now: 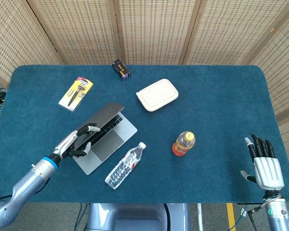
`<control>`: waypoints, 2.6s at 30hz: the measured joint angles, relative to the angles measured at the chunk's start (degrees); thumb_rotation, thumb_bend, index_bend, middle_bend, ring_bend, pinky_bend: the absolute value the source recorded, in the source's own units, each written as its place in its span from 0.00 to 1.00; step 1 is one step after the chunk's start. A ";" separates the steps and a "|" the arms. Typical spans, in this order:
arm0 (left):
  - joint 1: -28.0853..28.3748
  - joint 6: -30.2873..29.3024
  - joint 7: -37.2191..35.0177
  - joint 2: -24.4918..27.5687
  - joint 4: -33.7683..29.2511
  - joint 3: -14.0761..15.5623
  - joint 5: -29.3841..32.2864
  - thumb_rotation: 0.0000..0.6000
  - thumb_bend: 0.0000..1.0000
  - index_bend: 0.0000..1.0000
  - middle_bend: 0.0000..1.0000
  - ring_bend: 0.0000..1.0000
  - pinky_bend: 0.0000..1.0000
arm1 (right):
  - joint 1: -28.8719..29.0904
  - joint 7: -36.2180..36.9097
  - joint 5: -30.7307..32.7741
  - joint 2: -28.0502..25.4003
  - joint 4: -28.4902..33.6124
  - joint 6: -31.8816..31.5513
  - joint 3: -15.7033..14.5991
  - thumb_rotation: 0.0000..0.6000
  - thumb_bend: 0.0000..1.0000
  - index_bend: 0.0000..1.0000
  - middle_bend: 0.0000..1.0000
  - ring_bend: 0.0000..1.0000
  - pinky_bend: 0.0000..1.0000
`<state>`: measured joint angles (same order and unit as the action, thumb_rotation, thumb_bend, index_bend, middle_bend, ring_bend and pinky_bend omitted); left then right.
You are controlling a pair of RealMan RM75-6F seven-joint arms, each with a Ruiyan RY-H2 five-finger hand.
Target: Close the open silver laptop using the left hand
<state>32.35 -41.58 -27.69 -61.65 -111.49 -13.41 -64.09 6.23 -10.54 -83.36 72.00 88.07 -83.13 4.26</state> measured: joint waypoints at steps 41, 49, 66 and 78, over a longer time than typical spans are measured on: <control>3.53 7.28 -0.62 -7.85 7.65 4.46 1.65 1.00 0.64 0.21 0.09 0.13 0.09 | -0.02 0.08 0.20 -0.04 -0.13 0.15 0.10 1.00 0.05 0.00 0.00 0.00 0.00; 3.80 8.07 -0.51 -9.44 8.96 5.01 2.00 1.00 0.64 0.21 0.09 0.13 0.09 | 0.08 0.14 0.70 -0.01 -0.34 0.68 0.16 1.00 0.05 0.00 0.00 0.00 0.00; 4.23 9.53 -0.42 -11.28 10.67 5.56 2.12 1.00 0.64 0.21 0.09 0.13 0.10 | 0.16 0.01 0.99 -0.04 -0.39 1.00 0.15 1.00 0.05 0.00 0.00 0.00 0.00; 3.84 9.39 -1.23 -10.90 10.28 5.09 1.78 1.00 0.64 0.21 0.09 0.12 0.10 | 0.15 -0.15 0.90 0.01 -0.32 0.92 0.10 1.00 0.05 0.00 0.00 0.00 0.00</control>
<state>36.18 -32.19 -28.92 -72.55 -101.22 -8.32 -62.32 6.38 -10.69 -82.46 72.00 87.75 -82.21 4.36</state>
